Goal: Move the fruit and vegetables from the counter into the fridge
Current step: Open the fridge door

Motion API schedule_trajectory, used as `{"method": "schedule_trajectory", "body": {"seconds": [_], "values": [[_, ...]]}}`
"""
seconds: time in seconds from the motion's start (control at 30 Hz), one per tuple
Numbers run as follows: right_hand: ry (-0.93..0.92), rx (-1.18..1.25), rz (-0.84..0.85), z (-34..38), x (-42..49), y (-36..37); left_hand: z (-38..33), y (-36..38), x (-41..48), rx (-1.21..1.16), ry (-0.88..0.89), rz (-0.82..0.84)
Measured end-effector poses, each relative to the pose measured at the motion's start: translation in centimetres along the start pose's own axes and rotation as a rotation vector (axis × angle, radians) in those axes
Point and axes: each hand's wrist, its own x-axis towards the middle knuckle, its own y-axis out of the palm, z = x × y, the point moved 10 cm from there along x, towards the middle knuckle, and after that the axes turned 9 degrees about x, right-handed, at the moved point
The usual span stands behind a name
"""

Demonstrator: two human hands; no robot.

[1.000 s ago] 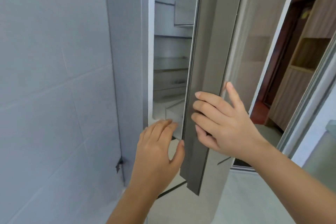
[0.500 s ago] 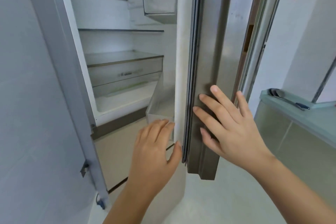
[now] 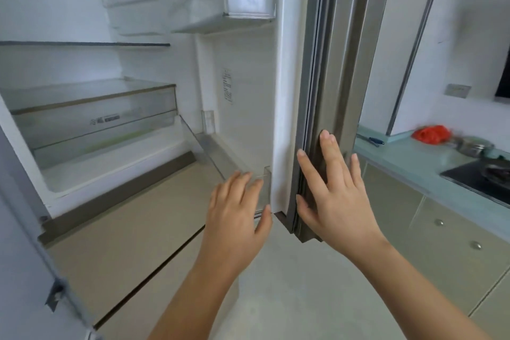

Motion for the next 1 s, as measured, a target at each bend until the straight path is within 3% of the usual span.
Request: {"method": "schedule_trajectory", "body": {"seconds": [0.6, 1.0], "values": [[0.517, -0.222, 0.110, -13.9, -0.2, 3.1, -6.8, 7.7, 6.1, -0.420, 0.385, -0.042], [0.626, -0.260, 0.264, -22.5, 0.6, 7.4, -11.8, 14.0, 10.8, -0.494, 0.454, -0.001]]}}
